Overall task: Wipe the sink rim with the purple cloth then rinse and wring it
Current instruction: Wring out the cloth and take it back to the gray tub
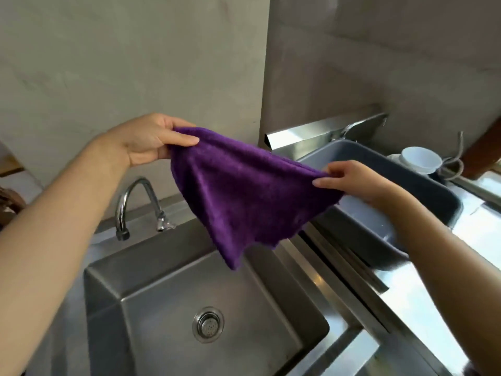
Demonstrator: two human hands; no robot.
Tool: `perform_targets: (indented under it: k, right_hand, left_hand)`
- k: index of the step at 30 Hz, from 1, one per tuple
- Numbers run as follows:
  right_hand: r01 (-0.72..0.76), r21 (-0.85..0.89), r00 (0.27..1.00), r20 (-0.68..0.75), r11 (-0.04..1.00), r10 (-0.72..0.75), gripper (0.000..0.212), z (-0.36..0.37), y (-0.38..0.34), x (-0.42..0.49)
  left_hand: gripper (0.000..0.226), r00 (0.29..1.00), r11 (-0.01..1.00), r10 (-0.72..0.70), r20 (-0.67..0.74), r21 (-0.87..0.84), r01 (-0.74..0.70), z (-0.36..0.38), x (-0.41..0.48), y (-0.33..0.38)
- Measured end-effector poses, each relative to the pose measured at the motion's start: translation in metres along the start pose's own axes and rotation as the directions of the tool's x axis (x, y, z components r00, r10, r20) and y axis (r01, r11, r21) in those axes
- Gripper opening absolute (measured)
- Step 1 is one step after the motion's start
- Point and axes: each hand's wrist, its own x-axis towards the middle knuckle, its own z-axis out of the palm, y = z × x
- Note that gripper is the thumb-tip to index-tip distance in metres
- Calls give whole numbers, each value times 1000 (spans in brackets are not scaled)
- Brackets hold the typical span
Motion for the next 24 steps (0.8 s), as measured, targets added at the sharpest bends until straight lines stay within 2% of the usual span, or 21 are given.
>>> perform_targets:
  k: [1, 2, 4, 6, 8, 11, 14, 17, 18, 20, 22, 24]
  right_hand:
    - [-5, 145, 1000, -2, 989, 6, 12, -19, -3, -5]
    - [-8, 277, 1000, -9, 961, 11, 7, -36, -6, -9]
    - [-2, 422, 998, -55, 907, 27, 3, -63, -10, -14]
    - [-21, 406, 988, -133, 914, 82, 6, -83, -15, -16]
    - [-50, 357, 960, -240, 933, 143, 11, -98, -26, -16]
    - [-31, 409, 925, -333, 912, 181, 13, -111, -45, -14]
    - [27, 477, 937, -319, 878, 145, 8, -115, -63, -16]
    - [57, 558, 969, -231, 828, 89, 6, -120, -68, -21]
    - [57, 544, 972, -222, 837, 79, 2, -123, -66, -22]
    - [49, 492, 972, -223, 869, 71, 19, -134, -58, -22]
    - [55, 420, 980, -195, 906, 31, 27, -146, -49, -24]
    - [66, 325, 990, -142, 943, -21, 29, -158, -42, -25]
  left_hand:
    - [54, 1000, 1000, -17, -14, 12, 17, -2, 5, 8]
    - [39, 998, 999, -38, -41, 6, 38, 0, 10, 17]
    - [4, 992, 998, -44, -120, -50, 39, 15, 23, 32]
    - [21, 982, 992, -46, -185, -122, 23, 35, 39, 45]
    - [13, 969, 981, -60, -241, -196, 12, 66, 53, 63]
    - [8, 958, 964, -80, -277, -267, 3, 122, 73, 92]
    - [5, 964, 963, -52, -260, -267, -21, 185, 89, 114]
    - [12, 968, 976, 26, -250, -201, -78, 230, 100, 125]
    - [15, 968, 982, 59, -244, -161, -100, 239, 103, 127]
    - [14, 971, 985, 114, -211, -104, -138, 250, 106, 127]
    - [8, 971, 986, 153, -182, -43, -163, 255, 109, 126]
    - [19, 959, 983, 178, -220, 88, -162, 259, 117, 123]
